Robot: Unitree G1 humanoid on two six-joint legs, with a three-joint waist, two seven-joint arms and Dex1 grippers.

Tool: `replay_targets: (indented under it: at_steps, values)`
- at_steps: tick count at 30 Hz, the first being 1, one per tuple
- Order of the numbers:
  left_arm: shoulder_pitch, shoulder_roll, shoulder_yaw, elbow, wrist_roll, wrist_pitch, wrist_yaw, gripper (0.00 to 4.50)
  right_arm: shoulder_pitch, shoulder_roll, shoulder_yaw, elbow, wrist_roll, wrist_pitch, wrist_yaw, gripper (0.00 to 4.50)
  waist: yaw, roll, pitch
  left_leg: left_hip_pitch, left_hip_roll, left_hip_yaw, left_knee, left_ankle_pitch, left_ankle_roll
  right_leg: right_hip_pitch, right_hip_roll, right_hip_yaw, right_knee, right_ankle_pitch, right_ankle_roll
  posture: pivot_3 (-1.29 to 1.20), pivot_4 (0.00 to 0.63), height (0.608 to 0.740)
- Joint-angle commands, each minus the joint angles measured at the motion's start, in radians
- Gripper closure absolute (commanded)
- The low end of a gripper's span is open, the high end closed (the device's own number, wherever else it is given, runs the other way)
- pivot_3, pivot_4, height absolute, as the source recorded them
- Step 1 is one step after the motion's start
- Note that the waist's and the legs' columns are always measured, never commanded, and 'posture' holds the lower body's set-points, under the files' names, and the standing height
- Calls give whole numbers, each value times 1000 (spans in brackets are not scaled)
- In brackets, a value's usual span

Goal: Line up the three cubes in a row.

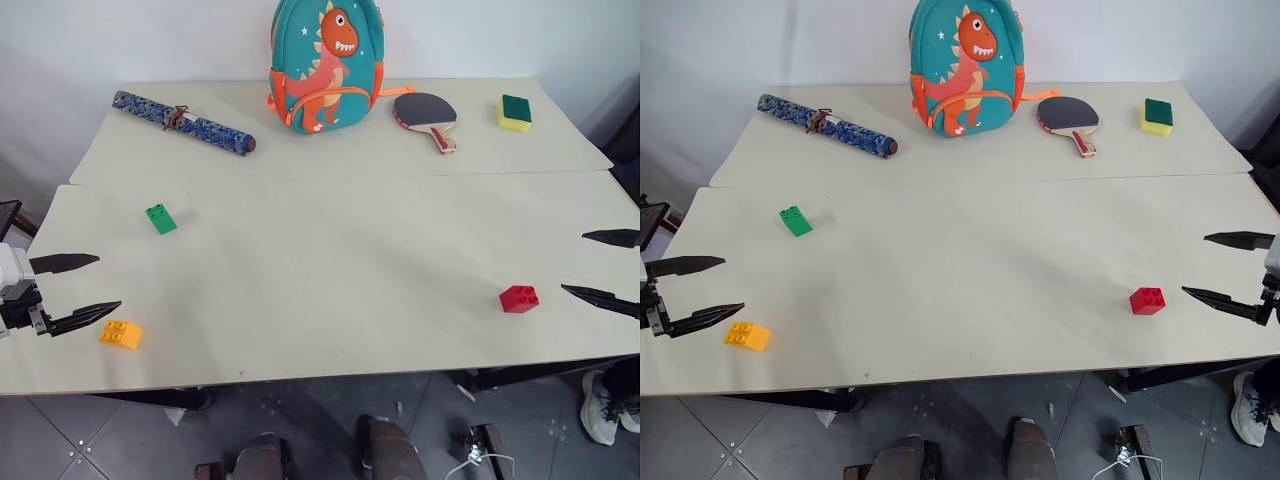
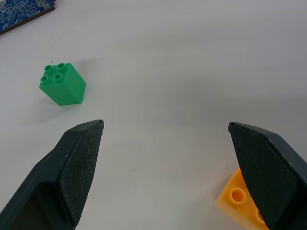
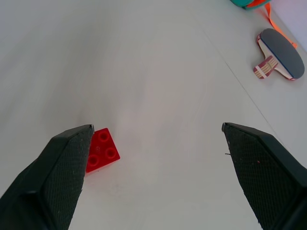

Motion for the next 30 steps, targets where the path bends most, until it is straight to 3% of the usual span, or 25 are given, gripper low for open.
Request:
replay_targets:
  at_steps: [1, 7, 13, 17, 21, 24, 30]
  values:
    - [-18, 1, 14, 19, 8, -34, 31, 54, -16, -6, -5, -18, 7, 6, -7, 0, 0, 0, 0, 0, 0, 0, 0, 0, 0, 0, 0, 0, 0, 0, 0, 0, 150, 740]
    - [-64, -27, 11, -105, -120, 188, 40, 54, -34, 50, -9, -198, 98, 188, -81, 0, 1, 0, 0, 0, 0, 0, 1, 0, 0, 0, 0, 0, 1, 0, 0, 0, 150, 740]
    - [-100, -84, -132, -419, -164, 378, 81, 54, 131, 64, -80, -479, 154, 368, -155, 0, 23, 0, 0, -1, 0, -3, 2, 0, 0, -1, 0, -1, 5, 0, 0, 0, 150, 740]
    - [-88, -143, -250, -612, -155, 430, 101, 54, 319, 27, -224, -393, 60, 308, -160, 0, 45, 0, 0, -2, 0, -3, 4, 0, 0, 0, 0, 0, 3, 0, 0, 0, 150, 740]
    - [-67, -197, -285, -733, -164, 515, 190, 54, 413, -7, -317, -322, 50, 296, -129, 0, 51, 0, 0, -2, -1, -1, 4, -1, 1, 1, 0, 2, -1, 0, 0, 0, 150, 740]
    - [-75, -237, -324, -759, -134, 508, 229, 54, 462, -38, -298, -283, 9, 240, -58, 0, 34, 1, -1, 1, 0, 1, 4, -1, 1, 2, 1, 4, 0, 1, -1, 0, 150, 740]
    - [-64, -278, -370, -847, -131, 536, 290, 54, 355, -26, -178, -413, 74, 387, -64, 0, 9, 1, -1, 14, 0, 1, 1, -1, 1, 16, 2, 5, -6, 1, -1, 0, 150, 740]
